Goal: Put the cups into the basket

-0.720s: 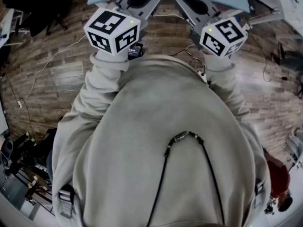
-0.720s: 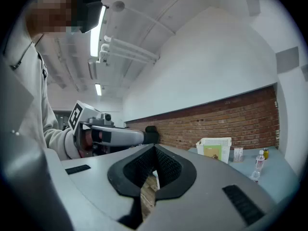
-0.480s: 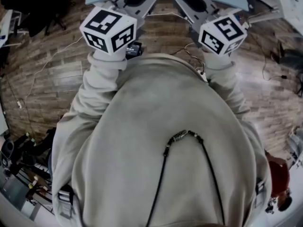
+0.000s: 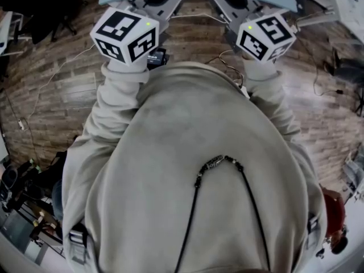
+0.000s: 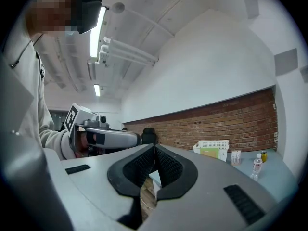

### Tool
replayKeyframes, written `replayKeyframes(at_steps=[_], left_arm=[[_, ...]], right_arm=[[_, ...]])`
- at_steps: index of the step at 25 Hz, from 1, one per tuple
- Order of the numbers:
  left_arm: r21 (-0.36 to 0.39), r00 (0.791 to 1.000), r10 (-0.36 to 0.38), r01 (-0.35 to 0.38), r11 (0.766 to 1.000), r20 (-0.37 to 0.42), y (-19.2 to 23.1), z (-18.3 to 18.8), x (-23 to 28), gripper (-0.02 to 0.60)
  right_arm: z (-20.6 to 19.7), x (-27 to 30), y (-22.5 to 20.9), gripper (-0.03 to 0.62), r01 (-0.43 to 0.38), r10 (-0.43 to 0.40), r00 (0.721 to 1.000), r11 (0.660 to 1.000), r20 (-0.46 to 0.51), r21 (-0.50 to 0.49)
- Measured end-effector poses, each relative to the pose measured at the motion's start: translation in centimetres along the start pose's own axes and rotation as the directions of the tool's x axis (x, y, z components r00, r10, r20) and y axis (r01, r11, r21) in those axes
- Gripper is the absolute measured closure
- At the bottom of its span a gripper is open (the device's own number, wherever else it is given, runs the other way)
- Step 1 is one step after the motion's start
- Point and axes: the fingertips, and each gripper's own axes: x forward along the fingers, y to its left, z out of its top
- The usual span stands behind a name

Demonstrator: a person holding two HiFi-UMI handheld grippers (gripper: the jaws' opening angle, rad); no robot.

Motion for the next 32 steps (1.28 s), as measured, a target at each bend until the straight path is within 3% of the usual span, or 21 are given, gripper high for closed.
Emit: replayKeyframes(at_steps=[4,10,22,32], left_arm=[[-0.004,0.999,-0.016,0.016,1.000,0.045,0.7,1.1,-0.5,0.584],[-0.009,1.000,0.009,-0.009,1.000,0.020,1.3,0.5,-0.3,0.584],[-0.007,1.000,-0.007,0.007,1.000,0.001,0.4,0.1,0.2,0.584],[-0.031,1.000,0.009,-0.010,0.999,-0.013,0.4,-0.7,-0.1,0.584]], right_arm=[[0.3,1.1,0.3,0.582,-0.018,0.018,1.000,1.000,0.008,-0.017],[-0.5,1.7,1.5,0.582,-0.067,0.067,0.998,0.998,-0.014,-0.018],[-0.3,1.0,1.0,0.583,-0.040,0.039,0.999,0.999,0.010,0.037],[-1.8,0.8,1.0,0.583,-0.066,0.067,0.998,0.994,0.002,0.089]])
